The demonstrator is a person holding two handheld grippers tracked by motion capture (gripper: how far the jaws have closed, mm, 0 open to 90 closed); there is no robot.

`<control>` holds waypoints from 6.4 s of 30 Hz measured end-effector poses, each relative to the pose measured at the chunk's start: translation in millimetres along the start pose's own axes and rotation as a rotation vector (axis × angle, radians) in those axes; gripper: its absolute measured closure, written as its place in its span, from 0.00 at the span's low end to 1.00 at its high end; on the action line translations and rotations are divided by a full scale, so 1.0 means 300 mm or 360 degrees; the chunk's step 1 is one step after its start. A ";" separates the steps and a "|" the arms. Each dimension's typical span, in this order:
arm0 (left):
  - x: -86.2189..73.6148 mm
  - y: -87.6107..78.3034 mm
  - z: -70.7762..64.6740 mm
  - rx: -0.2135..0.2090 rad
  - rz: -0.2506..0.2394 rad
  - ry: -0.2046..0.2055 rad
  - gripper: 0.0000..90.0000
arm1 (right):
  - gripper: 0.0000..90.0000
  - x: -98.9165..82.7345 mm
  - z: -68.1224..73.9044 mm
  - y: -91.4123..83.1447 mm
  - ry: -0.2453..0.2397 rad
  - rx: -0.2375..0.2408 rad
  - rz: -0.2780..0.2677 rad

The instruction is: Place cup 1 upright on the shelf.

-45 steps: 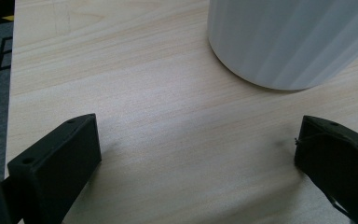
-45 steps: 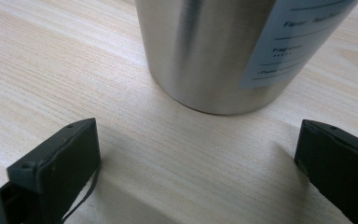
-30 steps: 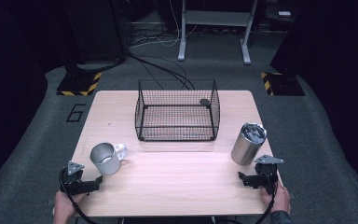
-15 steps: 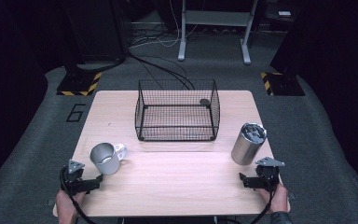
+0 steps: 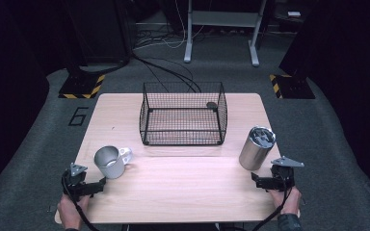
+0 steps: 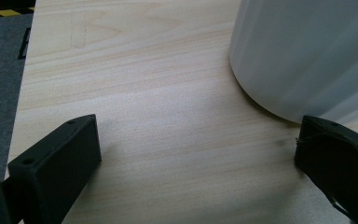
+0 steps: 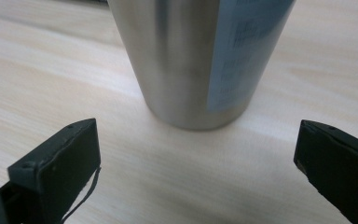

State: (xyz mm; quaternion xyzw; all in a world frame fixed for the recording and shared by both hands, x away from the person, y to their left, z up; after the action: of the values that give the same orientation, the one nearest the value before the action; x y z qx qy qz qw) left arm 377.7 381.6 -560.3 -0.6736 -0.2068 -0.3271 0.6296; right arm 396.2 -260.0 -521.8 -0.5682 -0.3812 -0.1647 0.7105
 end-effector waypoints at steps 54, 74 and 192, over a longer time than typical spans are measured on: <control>0.000 -0.006 -0.007 0.0039 0.0004 0.0038 0.00 | 0.04 0.335 0.038 -0.046 -0.0044 -0.0090 -0.0360; 0.000 -0.006 -0.007 0.0040 0.0004 0.0042 0.00 | 0.04 0.408 0.118 -0.122 -0.0130 -0.0022 -0.0378; -0.001 -0.008 -0.018 0.0081 -0.0030 0.0060 0.01 | 0.04 0.884 0.467 -0.082 -0.0443 0.0311 -0.0464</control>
State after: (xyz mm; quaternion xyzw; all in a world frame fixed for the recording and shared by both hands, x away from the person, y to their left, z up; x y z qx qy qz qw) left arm 374.7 376.5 -558.8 -0.6492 -0.2095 -0.3403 0.6472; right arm 503.8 -83.8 -302.8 -0.4529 -0.5678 -0.1479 0.6713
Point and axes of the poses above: each handheld gripper's, and its own axes: y roughly forward along the jaws, x roughly out of its top, z roughly to its left, the point moved 4 cm from there along y, roughly forward along the jaws, and after that the axes turned 2 degrees about z, right-handed, at the moved point
